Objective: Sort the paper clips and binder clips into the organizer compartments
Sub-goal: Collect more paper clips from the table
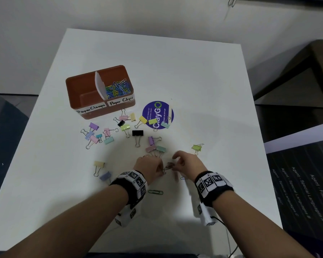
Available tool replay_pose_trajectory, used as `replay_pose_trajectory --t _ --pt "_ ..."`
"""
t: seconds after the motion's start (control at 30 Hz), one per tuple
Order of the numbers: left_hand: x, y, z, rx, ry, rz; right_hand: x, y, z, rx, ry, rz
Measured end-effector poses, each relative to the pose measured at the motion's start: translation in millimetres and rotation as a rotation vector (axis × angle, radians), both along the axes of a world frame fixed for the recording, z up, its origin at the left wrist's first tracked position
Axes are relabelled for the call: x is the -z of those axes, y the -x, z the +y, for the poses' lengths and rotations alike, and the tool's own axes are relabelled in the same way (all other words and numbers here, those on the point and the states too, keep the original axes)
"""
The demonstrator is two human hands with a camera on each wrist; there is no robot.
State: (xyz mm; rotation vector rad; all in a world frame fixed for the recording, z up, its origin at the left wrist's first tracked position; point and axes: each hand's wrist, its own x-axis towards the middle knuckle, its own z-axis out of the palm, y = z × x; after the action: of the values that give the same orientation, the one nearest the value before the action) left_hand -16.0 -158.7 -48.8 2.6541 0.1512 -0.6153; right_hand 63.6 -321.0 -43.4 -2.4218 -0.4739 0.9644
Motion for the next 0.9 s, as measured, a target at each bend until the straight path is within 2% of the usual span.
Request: replay_pose_trajectory --t 0.1,0.23,0.53,0.67,0.8,0.9 --pt "2 2 0 -0.005 -0.024 0.007 0 6 7 -0.065 0.121 -0.081" --pt "5 3 3 0.005 -0.054 -0.001 1 11 13 -0.1 0.177 -0.129" --pt "7 7 6 0.183 -0.204 -0.111 0 19 23 -0.219 0.079 -0.126" --pt "2 7 8 0.112 -0.131 -0.092 -3 22 22 -0.133 0.063 -0.094" --pt "-7 8 16 0.078 0.017 -0.134 -9 19 18 -0.141 0.039 -0.084" --pt "-15 14 20 0.098 0.081 -0.158 -13 7 5 -0.033 -0.044 -0.061"
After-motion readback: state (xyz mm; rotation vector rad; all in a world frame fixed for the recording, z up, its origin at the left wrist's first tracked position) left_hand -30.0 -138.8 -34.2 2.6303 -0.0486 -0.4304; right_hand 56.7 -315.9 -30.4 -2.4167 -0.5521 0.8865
